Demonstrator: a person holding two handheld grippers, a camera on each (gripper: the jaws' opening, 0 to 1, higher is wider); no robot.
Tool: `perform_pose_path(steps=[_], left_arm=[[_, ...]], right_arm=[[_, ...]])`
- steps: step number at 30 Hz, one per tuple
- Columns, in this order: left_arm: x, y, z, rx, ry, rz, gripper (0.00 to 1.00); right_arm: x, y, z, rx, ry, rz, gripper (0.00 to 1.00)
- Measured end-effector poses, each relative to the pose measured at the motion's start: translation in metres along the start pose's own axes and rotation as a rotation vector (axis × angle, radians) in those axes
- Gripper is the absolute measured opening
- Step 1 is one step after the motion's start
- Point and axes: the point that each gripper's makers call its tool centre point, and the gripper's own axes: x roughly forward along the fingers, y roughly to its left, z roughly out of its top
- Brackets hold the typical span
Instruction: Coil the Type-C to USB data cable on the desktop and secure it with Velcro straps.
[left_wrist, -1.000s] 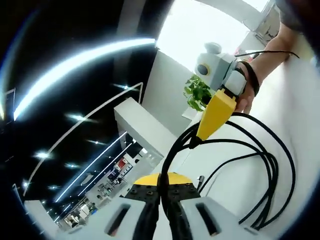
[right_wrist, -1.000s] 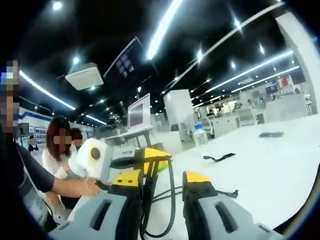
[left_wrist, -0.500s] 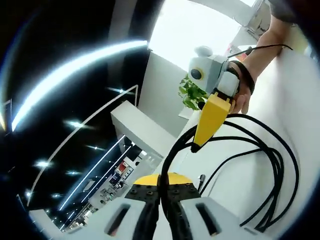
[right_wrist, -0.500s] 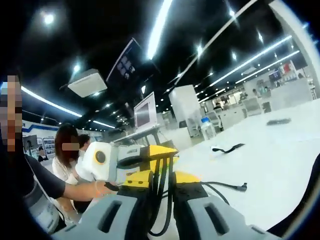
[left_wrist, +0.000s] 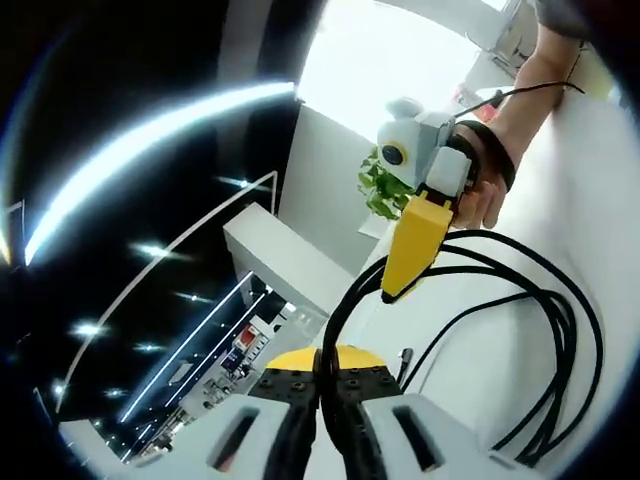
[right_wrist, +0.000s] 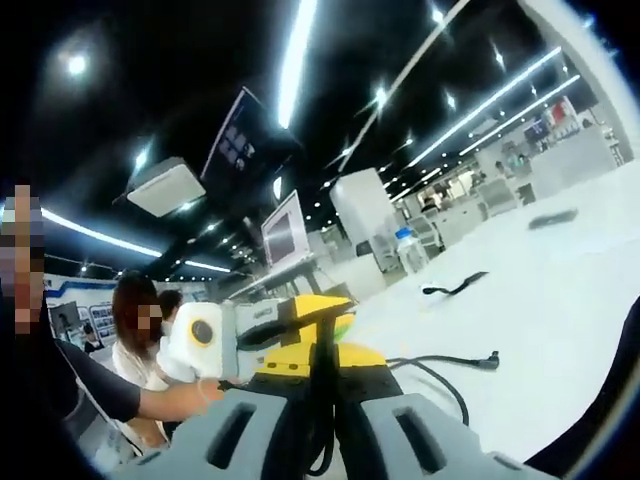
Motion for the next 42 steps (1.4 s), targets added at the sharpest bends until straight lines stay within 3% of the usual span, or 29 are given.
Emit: perform_pose_path(steps=[10,16,19,26,28,32,36,39,40,42], left_arm=[[0.002,-0.004,-0.009,0.026,0.026,0.002,0.09],[0.002,-0.005,-0.011,0.044,0.042,0.0,0.05],[0.001,-0.004,-0.01,-0.028,0.04,-0.018,0.04],[0.0,-0.005,-0.011,0.002,0.074,-0.028,0.04],[0.0,-0.007,-0.013,0.012,0.088,-0.031,0.04],[0.0,-0.002,-0.017,-0.019,0.094,-0.02,0.04],[-0.002,0.004,-0.019,-0.045,0.102,0.0,0.04],[-0.002,0.007,-0.021,-0.053,0.106,0.013,0.04],[-0.003,0.009,-0.02,-0.056,0.106,0.019,0.04],[-0.004,0.012,-0.019,-0.05,0.102,0.032,0.04]], right_arm=[[0.001,0.006,-0.004,0.174,-0.011,0.068,0.05],[0.001,0.004,-0.004,0.213,-0.013,0.073,0.05],[0.001,0.004,-0.006,0.199,-0.005,0.066,0.05],[0.001,-0.002,-0.009,0.101,0.013,0.016,0.06],[0.001,-0.005,-0.011,0.018,0.019,-0.013,0.07],[0.001,0.004,0.002,-0.072,-0.062,0.009,0.11],[-0.007,0.0,0.028,0.015,-0.162,0.023,0.15],[-0.017,-0.023,0.042,0.045,-0.211,-0.057,0.15],[-0.022,-0.036,0.043,0.007,-0.205,-0.113,0.14],[-0.026,-0.058,0.033,-0.107,-0.133,-0.203,0.14]])
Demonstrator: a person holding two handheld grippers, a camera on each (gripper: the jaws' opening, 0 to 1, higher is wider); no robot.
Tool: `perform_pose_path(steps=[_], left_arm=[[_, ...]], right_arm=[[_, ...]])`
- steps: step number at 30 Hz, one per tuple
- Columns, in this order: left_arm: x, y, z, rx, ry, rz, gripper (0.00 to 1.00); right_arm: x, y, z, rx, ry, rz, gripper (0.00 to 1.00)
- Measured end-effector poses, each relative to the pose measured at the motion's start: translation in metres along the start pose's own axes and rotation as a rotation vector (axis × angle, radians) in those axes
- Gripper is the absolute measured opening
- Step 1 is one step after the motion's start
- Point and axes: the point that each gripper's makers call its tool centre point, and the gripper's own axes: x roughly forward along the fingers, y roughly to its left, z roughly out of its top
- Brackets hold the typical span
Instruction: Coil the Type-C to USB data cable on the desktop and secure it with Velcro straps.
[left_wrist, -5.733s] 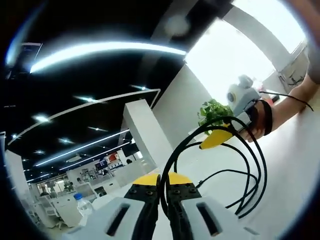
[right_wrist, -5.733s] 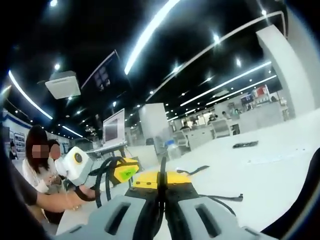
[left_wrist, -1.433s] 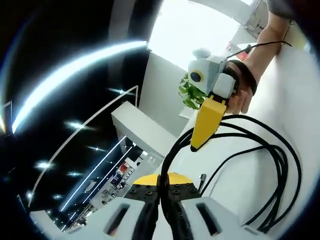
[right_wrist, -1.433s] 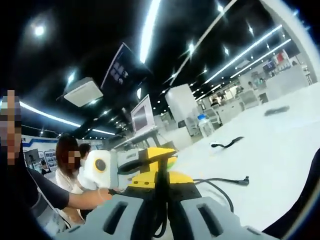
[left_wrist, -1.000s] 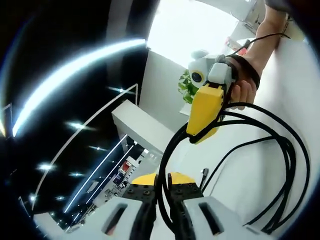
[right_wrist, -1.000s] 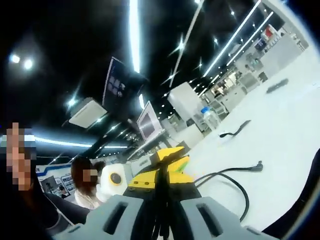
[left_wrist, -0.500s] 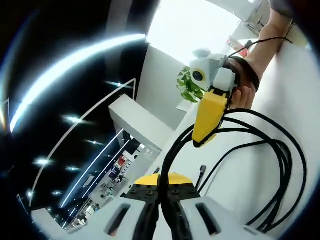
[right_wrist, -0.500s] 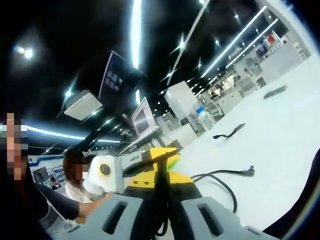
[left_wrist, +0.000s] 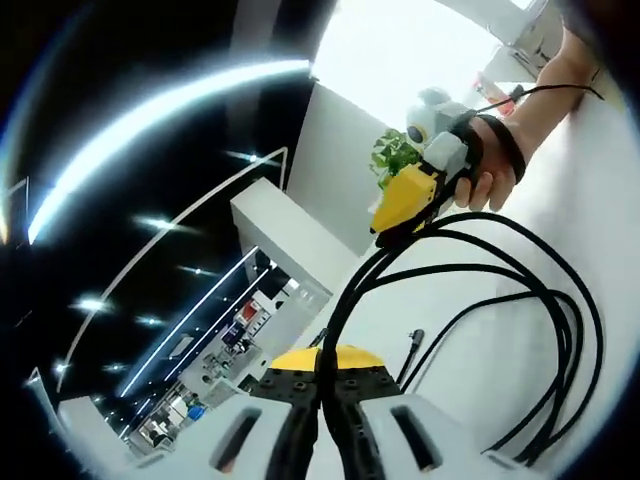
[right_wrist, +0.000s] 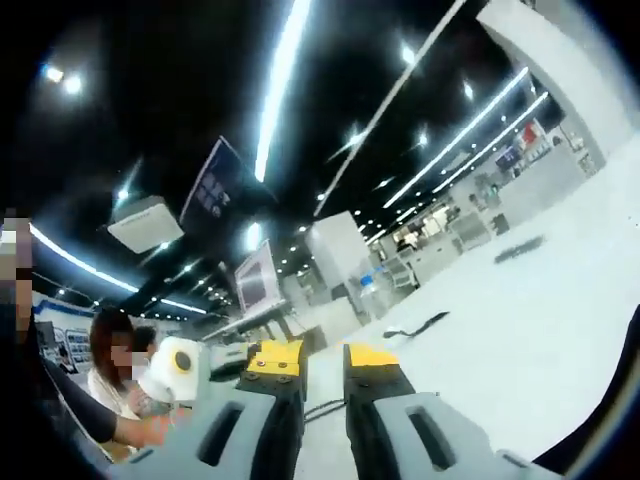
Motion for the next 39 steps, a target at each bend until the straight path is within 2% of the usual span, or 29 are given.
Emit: perform_pose_path(steps=[2,5,7,9,10,11,14,16,20,24,32,35,39], left_arm=[[-0.001,0.002,0.002,0.007,-0.004,0.007,0.04],[-0.002,0.003,0.003,0.016,-0.01,0.014,0.04],[-0.002,0.004,0.004,0.022,-0.012,0.02,0.04],[-0.003,0.006,0.007,0.03,-0.017,0.028,0.04],[-0.003,0.007,0.008,0.035,-0.02,0.033,0.04],[-0.004,0.008,0.01,0.041,-0.023,0.038,0.04],[-0.006,0.01,0.016,0.055,-0.037,0.053,0.04],[-0.007,0.011,0.019,0.068,-0.048,0.063,0.04],[-0.008,0.011,0.024,0.085,-0.063,0.073,0.04],[-0.01,0.013,0.029,0.099,-0.077,0.087,0.04],[-0.014,0.012,0.041,0.122,-0.113,0.105,0.04],[-0.015,0.013,0.044,0.128,-0.123,0.11,0.04],[-0.015,0.013,0.045,0.128,-0.128,0.113,0.04]], right_arm=[[0.0,-0.007,-0.011,-0.054,0.037,-0.023,0.14],[0.005,-0.013,-0.031,-0.054,0.091,-0.039,0.15],[0.007,-0.016,-0.042,-0.052,0.123,-0.047,0.19],[0.007,-0.021,-0.055,-0.095,0.166,-0.062,0.22],[0.006,-0.023,-0.056,-0.117,0.182,-0.069,0.22],[0.007,-0.022,-0.055,-0.127,0.171,-0.071,0.22],[0.009,-0.022,-0.06,-0.104,0.179,-0.073,0.22],[0.009,-0.023,-0.064,-0.145,0.205,-0.082,0.22],[0.01,-0.018,-0.069,-0.168,0.224,-0.066,0.22],[0.01,-0.023,-0.07,-0.213,0.229,-0.095,0.22],[0.01,-0.023,-0.07,-0.192,0.226,-0.099,0.19],[0.011,-0.025,-0.072,-0.188,0.233,-0.113,0.14],[0.011,-0.025,-0.073,-0.186,0.236,-0.119,0.14]])
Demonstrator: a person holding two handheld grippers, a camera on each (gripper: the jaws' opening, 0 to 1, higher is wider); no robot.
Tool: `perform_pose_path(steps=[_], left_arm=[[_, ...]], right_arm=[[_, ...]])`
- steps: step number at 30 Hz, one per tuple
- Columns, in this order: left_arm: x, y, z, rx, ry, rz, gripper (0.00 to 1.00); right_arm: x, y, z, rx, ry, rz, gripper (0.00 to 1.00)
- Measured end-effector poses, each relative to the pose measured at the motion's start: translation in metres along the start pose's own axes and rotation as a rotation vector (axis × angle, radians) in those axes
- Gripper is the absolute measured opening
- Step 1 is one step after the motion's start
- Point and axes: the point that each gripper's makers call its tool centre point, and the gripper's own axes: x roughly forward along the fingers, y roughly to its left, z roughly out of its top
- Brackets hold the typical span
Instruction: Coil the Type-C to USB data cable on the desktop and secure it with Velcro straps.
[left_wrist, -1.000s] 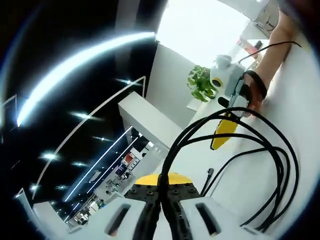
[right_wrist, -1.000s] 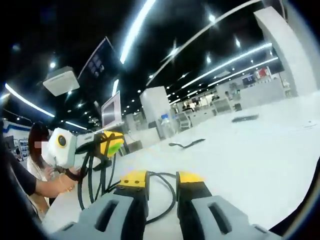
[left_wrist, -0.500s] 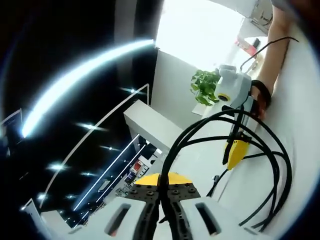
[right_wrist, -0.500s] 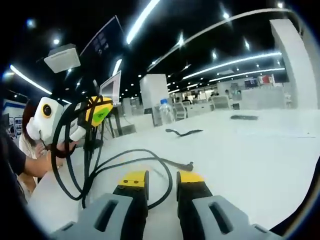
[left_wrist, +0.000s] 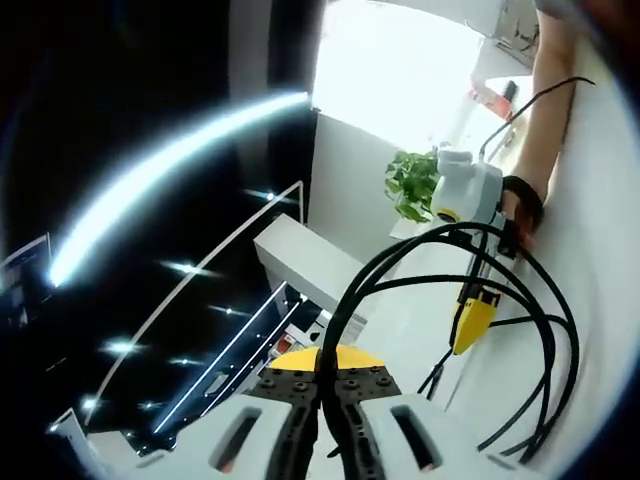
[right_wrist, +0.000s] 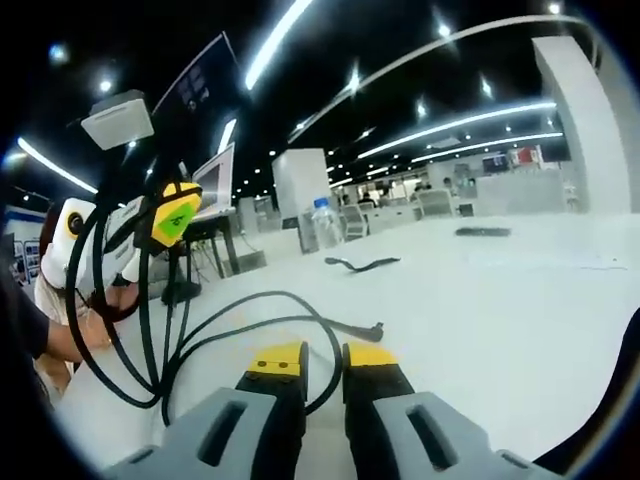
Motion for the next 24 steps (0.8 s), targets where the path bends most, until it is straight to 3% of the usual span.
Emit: perform_pose_path(steps=[11,15,24], left_arm=[[-0.001,0.001,0.0051,0.005,-0.017,0.011,0.04],[-0.0011,0.0006,0.0064,0.005,-0.022,0.013,0.04],[-0.0009,-0.0027,0.0086,0.014,-0.027,0.006,0.04]], right_arm=[[0.002,-0.0026,-0.0029,-0.017,0.019,-0.025,0.12],[0.0027,-0.0032,-0.0028,-0.029,0.019,-0.029,0.19],[0.0042,-0.0034,-0.0058,-0.044,0.036,-0.036,0.1]])
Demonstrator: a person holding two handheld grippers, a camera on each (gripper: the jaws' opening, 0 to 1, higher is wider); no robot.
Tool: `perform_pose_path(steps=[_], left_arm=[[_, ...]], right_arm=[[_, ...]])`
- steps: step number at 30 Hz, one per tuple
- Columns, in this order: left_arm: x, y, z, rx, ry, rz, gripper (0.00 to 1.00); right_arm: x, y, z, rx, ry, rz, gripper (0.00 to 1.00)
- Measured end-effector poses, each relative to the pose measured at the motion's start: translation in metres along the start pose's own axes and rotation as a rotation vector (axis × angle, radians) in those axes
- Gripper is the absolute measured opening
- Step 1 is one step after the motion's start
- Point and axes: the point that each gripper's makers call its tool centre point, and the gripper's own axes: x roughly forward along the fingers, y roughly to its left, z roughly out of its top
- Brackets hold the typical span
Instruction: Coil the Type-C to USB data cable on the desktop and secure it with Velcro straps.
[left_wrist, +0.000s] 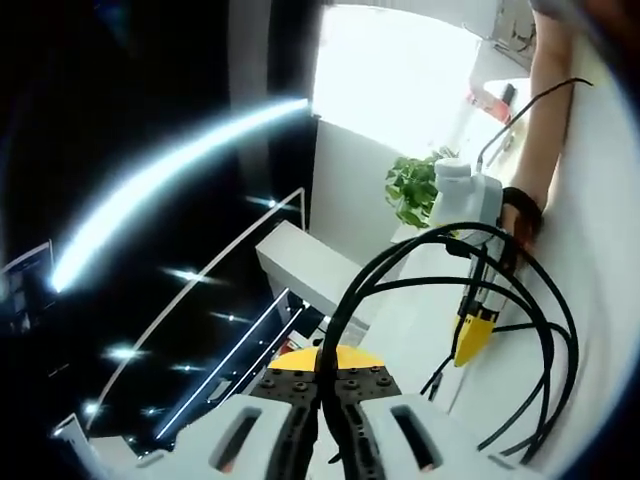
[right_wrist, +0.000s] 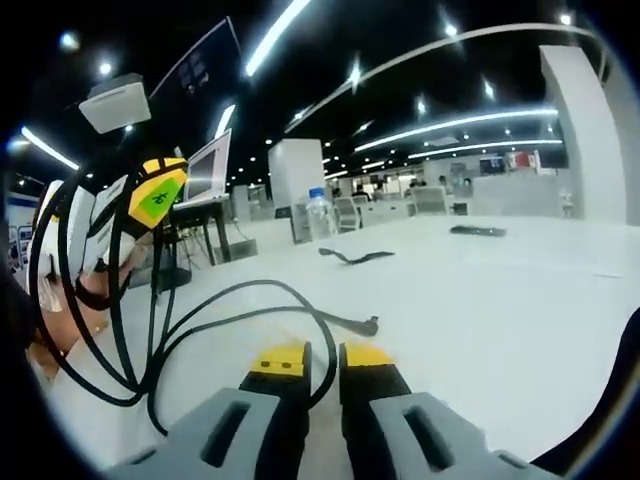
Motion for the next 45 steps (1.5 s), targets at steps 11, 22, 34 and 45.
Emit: perform_pose_path(steps=[11,22,34,45], left_arm=[[0.001,-0.003,-0.006,-0.01,0.02,-0.011,0.04],[0.003,0.0,-0.021,-0.087,0.063,-0.013,0.04],[0.005,-0.001,-0.034,-0.191,0.098,-0.028,0.04],[0.004,-0.002,-0.034,-0.184,0.1,-0.033,0.04]], right_arm=[[-0.002,-0.005,0.006,0.041,-0.027,-0.008,0.05],[-0.008,-0.007,0.013,0.085,-0.064,0.0,0.04],[-0.015,-0.019,0.02,0.192,-0.101,-0.018,0.03],[-0.017,-0.005,0.029,0.247,-0.132,0.026,0.02]])
